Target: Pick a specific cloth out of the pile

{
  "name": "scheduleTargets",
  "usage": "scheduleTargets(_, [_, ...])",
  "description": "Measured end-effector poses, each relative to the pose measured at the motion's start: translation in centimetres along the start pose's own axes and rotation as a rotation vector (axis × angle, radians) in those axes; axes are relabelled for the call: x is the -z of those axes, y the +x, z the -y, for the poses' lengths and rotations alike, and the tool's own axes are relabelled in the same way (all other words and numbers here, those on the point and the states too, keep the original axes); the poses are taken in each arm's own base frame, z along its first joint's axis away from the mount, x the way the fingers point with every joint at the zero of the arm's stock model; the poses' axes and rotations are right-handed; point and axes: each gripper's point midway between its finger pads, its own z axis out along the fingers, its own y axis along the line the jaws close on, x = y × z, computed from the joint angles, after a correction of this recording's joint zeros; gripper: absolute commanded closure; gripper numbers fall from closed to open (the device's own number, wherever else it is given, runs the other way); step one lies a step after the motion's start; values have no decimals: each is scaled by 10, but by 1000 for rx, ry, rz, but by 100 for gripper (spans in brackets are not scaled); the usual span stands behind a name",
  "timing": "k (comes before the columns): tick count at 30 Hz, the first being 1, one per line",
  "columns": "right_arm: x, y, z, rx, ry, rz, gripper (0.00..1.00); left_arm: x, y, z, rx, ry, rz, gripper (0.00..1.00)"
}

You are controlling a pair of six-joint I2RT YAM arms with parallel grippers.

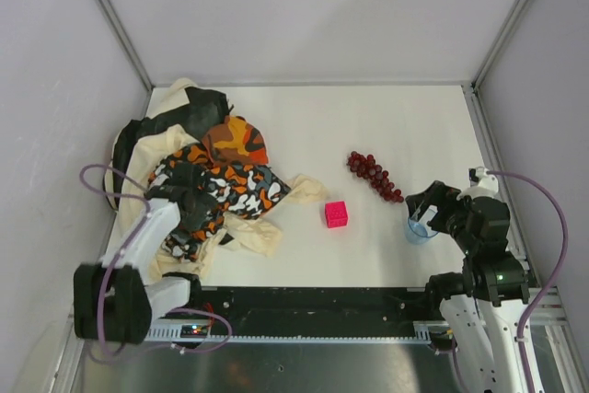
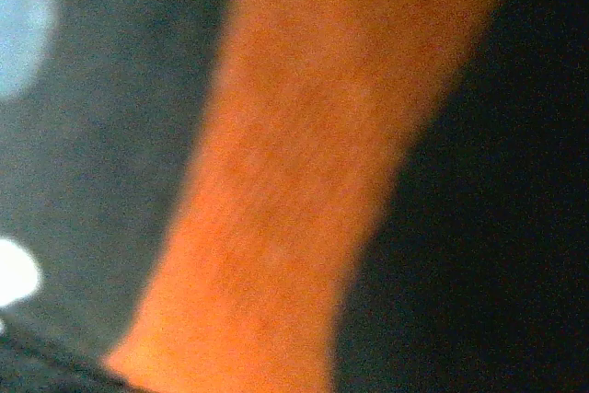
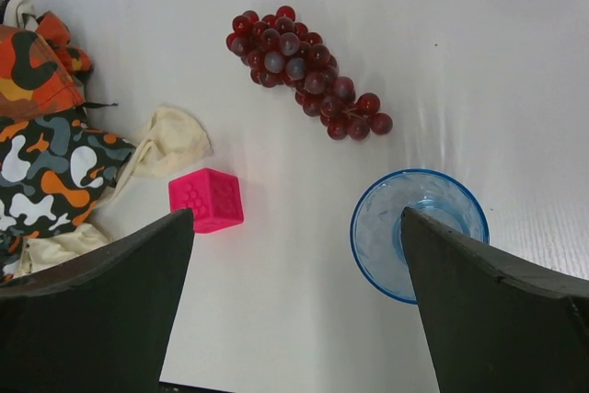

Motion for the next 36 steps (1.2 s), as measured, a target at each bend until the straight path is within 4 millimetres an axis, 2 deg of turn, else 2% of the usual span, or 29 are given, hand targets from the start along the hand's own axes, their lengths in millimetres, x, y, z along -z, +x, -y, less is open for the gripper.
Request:
scheduleTargets(3, [0,0,-1,3,-6,-2,1,-28,5,4,1,-61,-24,1])
scheduleTargets(5, [0,0,-2,4,-11,-3,1,-43,8,6,-3,-103,-45,31])
scheduleTargets(6, [0,0,-2,5,-13,-4,1,-47,9,7,-2,-120,-53,41])
scheduleTargets(8, [0,1,-3,6,-17,-6,1,-53,7,14,-15,-149,-71,80])
scheduleTargets(9, [0,1,-3,6,-18,-5,1,-55,5,19,-15,-156,-75,90])
scheduleTargets(12, [1,1,-3,7,-20,-4,1,-58,-1,28,-23,-161,-75,98])
scheduleTargets(18, [3,0,-6,17,-40,2,1,-49,-16,39,-41,-112,-31,99])
scheduleTargets(20, [3,1,-8,23,-53,-2,1,-35,-31,50,-54,-67,8,99])
scheduleTargets(23, [2,2,-14,28,-83,-17,2,7,-77,89,-52,68,129,99])
scheduleTargets(27, [-2,7,-23,36,-135,-60,1,98,-163,151,-29,291,372,99])
scheduleTargets(31, [-6,9,-33,49,-191,-90,1,175,-222,184,-9,426,559,99])
scheduleTargets(33, [-6,9,-38,52,-219,-94,1,199,-243,198,-7,463,624,99])
scheduleTargets(36, [-7,5,-47,62,-266,-81,1,206,-260,215,-24,475,656,99])
